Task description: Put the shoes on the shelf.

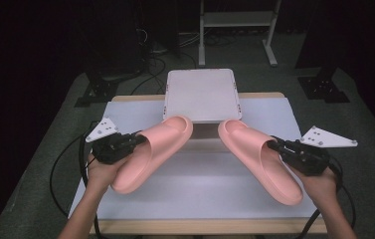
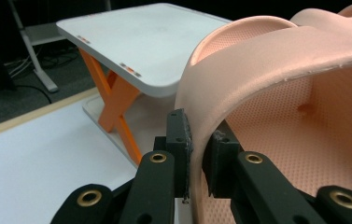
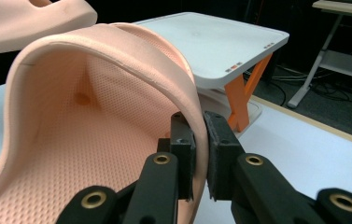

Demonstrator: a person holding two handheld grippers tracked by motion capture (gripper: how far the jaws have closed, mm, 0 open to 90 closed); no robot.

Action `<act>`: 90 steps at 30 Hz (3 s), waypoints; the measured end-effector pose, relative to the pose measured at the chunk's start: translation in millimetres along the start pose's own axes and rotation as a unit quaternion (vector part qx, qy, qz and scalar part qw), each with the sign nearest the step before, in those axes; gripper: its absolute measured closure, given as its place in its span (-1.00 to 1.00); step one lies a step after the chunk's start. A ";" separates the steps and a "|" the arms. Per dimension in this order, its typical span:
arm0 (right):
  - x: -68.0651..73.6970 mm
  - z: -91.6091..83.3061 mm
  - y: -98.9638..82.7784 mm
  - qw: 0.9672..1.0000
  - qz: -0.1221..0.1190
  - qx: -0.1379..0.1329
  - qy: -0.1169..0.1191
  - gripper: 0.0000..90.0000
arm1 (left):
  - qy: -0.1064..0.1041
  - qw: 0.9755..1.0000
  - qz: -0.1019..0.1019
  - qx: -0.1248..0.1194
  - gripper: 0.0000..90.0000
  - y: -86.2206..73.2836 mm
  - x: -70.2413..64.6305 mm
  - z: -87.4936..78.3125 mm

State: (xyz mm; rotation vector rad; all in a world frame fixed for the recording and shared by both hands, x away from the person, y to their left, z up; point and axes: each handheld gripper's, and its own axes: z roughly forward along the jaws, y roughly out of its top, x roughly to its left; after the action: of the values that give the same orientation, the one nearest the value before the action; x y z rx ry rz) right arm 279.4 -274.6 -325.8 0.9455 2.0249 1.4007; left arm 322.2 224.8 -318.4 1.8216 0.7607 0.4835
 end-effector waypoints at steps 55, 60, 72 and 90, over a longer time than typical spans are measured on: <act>-44.5 80.2 77.5 1.000 0.010 0.014 0.001 0.83 | 0.041 0.998 -0.032 0.027 0.81 56.8 54.6 60.5; -47.4 88.7 84.9 1.000 0.009 0.020 -0.005 0.83 | 0.042 0.998 -0.036 0.029 0.81 59.9 59.5 66.1; -58.1 109.0 98.6 0.999 0.015 0.030 -0.020 0.83 | 0.052 0.997 -0.032 0.038 0.81 76.0 67.6 82.8; -69.8 141.8 107.6 0.997 0.029 0.050 -0.045 0.82 | 0.061 0.996 -0.050 0.052 0.81 83.9 80.2 114.2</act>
State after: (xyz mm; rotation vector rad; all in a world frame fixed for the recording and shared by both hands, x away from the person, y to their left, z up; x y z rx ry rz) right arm 454.8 -219.9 -273.1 1.0982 2.0307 1.2715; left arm 475.9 183.5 -283.9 1.8530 0.9721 0.5003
